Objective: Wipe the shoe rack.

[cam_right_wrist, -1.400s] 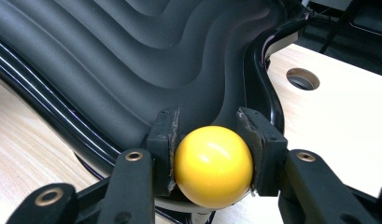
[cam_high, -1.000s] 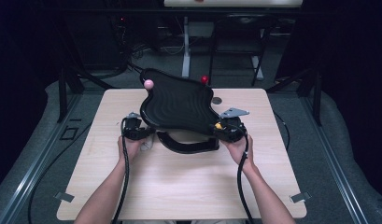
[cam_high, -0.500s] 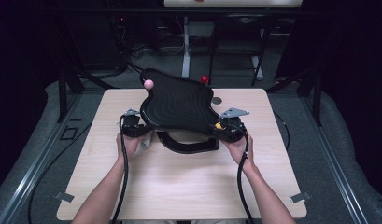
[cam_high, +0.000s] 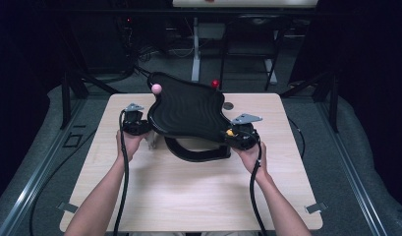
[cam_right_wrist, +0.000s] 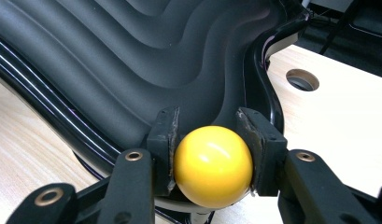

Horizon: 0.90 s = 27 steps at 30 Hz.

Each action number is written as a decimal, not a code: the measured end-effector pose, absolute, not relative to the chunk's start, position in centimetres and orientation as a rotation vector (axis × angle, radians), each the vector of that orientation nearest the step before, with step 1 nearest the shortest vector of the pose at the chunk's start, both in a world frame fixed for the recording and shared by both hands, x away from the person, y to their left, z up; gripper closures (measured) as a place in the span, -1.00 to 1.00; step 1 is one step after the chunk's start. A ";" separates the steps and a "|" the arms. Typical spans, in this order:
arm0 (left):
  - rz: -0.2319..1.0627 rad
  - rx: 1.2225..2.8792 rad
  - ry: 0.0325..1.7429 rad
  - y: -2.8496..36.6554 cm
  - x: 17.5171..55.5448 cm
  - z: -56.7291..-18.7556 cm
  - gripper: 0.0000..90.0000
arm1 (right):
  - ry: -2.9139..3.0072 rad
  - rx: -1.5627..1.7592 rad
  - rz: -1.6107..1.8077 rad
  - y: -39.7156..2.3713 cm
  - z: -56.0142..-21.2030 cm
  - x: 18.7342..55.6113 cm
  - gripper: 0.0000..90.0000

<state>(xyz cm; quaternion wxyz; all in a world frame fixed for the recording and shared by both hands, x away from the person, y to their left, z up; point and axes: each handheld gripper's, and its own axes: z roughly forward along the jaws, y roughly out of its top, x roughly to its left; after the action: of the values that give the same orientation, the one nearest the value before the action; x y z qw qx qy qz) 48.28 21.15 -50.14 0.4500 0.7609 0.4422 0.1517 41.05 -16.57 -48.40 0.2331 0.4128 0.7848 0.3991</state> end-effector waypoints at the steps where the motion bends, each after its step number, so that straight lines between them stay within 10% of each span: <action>1: 0.383 1.880 1.088 21.2 48.3 -49.8 0.80 | 2.156 1.133 1.096 -16.6 -48.4 41.1 0.32; 27: 0.523 1.842 0.968 23.1 47.4 -41.8 0.80 | 2.158 1.135 1.094 -16.6 -48.4 41.1 0.32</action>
<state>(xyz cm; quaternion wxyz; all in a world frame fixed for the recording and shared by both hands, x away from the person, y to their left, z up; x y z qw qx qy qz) 47.37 23.13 -41.80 0.4775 0.7542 0.3965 0.2142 41.07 -16.57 -48.37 0.2325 0.4131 0.7854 0.3980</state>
